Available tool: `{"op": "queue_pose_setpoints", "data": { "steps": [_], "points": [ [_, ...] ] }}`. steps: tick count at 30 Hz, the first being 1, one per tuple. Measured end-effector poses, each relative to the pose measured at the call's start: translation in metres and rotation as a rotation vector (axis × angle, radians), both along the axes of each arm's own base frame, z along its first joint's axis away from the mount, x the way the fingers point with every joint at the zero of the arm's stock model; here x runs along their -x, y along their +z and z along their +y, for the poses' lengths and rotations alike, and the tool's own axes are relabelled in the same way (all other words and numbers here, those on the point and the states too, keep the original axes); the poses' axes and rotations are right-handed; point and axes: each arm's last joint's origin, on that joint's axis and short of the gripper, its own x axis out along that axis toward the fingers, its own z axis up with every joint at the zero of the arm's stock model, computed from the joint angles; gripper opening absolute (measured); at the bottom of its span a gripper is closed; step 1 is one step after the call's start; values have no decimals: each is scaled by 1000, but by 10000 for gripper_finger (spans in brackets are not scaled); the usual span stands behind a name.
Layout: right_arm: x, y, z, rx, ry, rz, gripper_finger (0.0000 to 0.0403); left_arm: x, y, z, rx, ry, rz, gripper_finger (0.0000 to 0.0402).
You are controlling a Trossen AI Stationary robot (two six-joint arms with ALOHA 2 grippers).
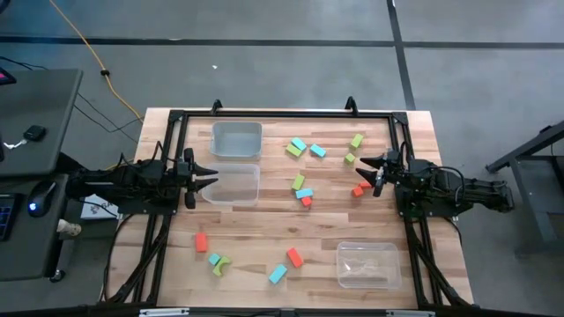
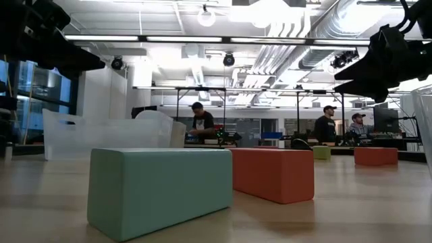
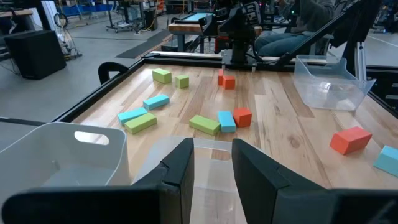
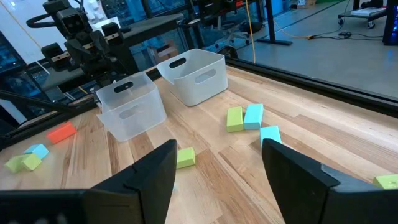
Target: Sort & place blocks by color
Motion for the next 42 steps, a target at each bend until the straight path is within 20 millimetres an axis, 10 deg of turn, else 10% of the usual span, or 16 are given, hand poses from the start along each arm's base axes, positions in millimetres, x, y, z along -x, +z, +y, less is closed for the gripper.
{"op": "queue_pose_setpoints", "data": {
  "steps": [42],
  "points": [
    [0, 0, 0, 0, 0, 0, 227, -1, 4, 0, 112, 25, -72, 139]
  ]
}}
